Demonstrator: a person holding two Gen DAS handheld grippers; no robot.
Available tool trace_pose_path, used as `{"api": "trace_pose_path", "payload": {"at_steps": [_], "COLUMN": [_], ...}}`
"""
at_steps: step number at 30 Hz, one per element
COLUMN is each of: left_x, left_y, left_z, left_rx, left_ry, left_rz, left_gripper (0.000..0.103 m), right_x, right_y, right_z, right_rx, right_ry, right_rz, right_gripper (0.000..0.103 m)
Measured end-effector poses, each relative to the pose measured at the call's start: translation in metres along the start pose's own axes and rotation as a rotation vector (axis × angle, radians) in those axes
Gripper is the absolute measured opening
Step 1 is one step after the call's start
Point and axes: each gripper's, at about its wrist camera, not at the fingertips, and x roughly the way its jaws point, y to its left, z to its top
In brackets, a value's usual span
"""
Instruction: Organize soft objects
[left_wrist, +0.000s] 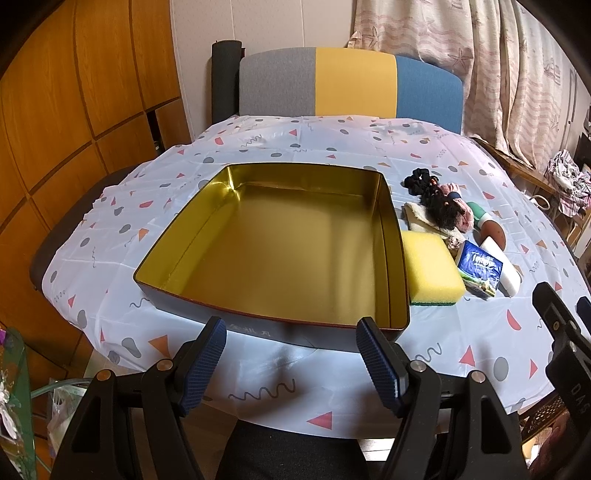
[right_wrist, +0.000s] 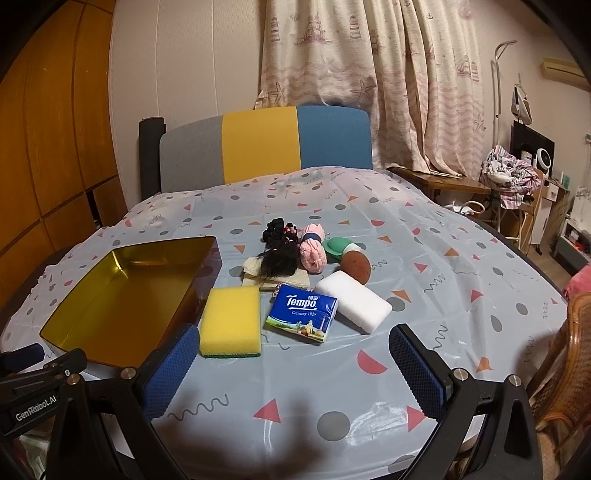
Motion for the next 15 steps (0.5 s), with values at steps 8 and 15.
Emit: {"api": "trace_pose_path", "payload": {"at_steps": [8,15], "left_x": [0.002,0.002], "left_y": [-0.001,-0.005], "left_z": [0.000,0.002], "left_rx": [0.002,0.008], "left_ry": [0.004,0.001], "left_rz": [0.001,-0.017], "left_gripper": [0.074,0.074], "right_x": [0.000,0.009], "right_y": [-0.001,-0.012], "right_z": [0.000,0.005], "right_rx": [-0.002,0.012], "right_ry": [0.008,0.030], "right_rz": [0.001,-0.001], "right_gripper": [0.103,0.103]}}
